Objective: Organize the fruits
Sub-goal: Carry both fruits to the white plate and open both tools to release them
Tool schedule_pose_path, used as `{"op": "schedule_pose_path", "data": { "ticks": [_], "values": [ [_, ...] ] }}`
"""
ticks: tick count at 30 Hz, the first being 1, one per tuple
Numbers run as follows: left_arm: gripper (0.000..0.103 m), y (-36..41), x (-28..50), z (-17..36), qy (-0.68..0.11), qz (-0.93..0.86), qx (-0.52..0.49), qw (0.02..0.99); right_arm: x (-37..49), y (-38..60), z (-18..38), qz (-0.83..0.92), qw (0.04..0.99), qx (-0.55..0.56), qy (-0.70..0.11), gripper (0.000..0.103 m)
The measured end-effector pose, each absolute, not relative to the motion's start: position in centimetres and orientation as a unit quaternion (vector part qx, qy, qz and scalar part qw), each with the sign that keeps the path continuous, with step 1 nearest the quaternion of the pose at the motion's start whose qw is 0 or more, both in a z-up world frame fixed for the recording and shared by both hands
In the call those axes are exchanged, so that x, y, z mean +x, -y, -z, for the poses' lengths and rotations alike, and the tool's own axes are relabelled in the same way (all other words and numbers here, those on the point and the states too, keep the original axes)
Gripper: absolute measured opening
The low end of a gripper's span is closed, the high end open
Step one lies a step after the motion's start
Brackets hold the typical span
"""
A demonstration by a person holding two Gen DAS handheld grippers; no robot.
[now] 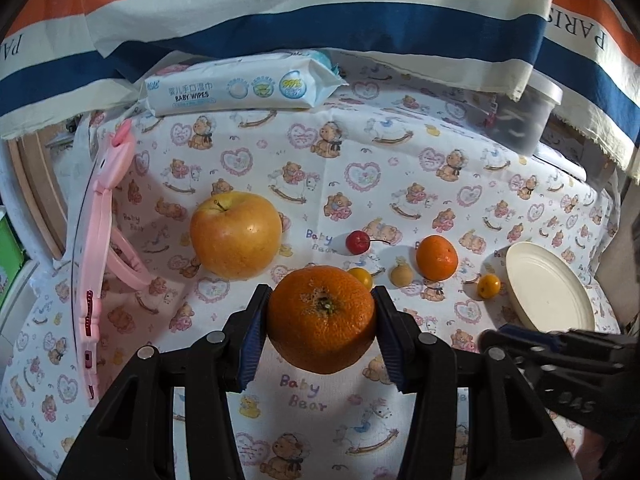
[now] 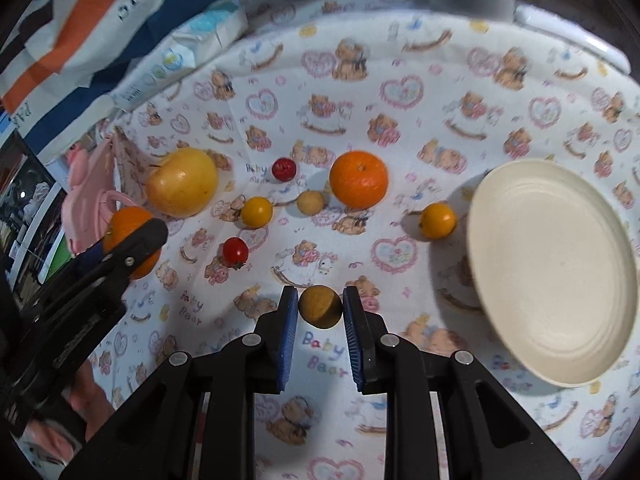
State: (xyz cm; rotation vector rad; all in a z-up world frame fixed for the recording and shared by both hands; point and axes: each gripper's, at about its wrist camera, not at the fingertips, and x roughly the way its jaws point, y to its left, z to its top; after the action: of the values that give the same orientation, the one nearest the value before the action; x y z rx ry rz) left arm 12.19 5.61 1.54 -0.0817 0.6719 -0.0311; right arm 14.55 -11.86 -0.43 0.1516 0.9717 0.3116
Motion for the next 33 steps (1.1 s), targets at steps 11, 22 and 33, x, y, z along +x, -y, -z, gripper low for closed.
{"op": "schedule_pose_path", "data": {
  "ticks": [11, 22, 33],
  "values": [
    [0.049, -3.1, 10.1, -3.6, -0.288, 0.049, 0.006, 0.956, 12.2, 18.1, -3.4, -0.141, 0.889, 0.099, -0.424, 0.024],
    [0.049, 4.8, 10.9, -6.8, -0.293, 0.122, 0.027, 0.948, 11.1, 26.2, -6.0, -0.083, 0.911, 0.145, -0.377, 0.024],
    [0.049, 15.8, 16.9, -6.9, -0.347, 0.184, 0.038, 0.919, 15.3, 33.3, -6.2, 0.015, 0.917, 0.185, -0.352, 0.024]
  ]
}}
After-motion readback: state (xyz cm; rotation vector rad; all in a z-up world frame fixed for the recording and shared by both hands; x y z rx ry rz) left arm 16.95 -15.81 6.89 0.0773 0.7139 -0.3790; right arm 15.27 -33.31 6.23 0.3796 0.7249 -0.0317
